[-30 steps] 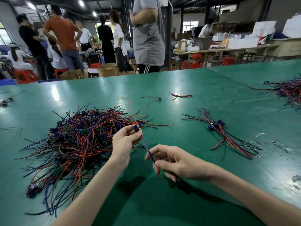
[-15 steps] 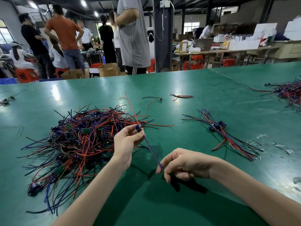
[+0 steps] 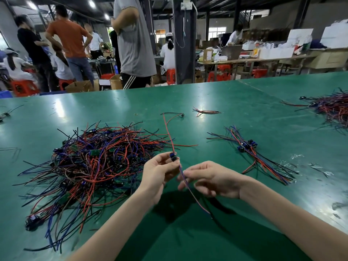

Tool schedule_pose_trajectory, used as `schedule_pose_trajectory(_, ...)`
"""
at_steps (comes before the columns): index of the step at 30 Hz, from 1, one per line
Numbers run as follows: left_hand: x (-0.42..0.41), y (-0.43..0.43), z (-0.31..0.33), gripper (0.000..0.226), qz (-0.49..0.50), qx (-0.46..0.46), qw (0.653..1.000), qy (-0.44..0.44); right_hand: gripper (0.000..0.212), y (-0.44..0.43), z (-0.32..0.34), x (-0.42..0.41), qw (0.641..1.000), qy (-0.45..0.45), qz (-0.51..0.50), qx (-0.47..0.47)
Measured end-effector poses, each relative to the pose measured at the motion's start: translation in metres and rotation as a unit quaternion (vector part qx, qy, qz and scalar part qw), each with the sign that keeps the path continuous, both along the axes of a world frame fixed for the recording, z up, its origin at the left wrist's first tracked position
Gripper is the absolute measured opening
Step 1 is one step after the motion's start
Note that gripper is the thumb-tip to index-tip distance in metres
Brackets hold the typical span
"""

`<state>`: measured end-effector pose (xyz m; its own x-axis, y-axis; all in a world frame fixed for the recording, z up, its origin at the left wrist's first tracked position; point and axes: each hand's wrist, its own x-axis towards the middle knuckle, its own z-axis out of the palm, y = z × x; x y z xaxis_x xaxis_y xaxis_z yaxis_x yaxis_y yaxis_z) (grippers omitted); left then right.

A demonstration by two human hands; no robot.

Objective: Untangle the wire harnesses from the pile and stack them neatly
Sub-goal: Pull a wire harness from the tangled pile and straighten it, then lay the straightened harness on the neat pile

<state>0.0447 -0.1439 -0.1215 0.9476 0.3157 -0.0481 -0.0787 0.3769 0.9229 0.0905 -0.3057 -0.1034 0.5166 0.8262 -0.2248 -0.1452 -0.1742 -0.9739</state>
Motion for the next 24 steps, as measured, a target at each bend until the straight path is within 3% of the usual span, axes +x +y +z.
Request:
schedule_pose_trajectory(3, -0.003, -0.009, -0.002, 0.02, -0.023, 0.005, 1.0, -0.002, 0.012, 0.004, -0.005, -0.003, 0.996, -0.015, -0.088, 0.018)
schedule_pose_trajectory(9, -0.002, -0.005, -0.001, 0.031, -0.066, 0.011, 0.998, -0.003, 0.015, 0.003, 0.001, 0.002, 0.984, -0.048, -0.167, 0.039)
schedule_pose_trajectory(15, -0.003, -0.002, -0.002, 0.03, -0.093, 0.018, 0.995, 0.016, 0.013, -0.034, 0.026, 0.043, 0.947, -0.055, -0.303, 0.089)
schedule_pose_trajectory(20, -0.004, 0.0, -0.002, 0.023, -0.087, 0.029, 0.995, 0.031, 0.018, -0.084, 0.02, 0.083, 0.914, -0.082, -0.366, -0.153)
schedule_pose_trajectory(24, -0.004, -0.001, -0.001, 0.022, -0.082, 0.042, 0.995, 0.037, 0.016, -0.102, 0.01, 0.097, 0.849, -0.152, -0.396, -0.316)
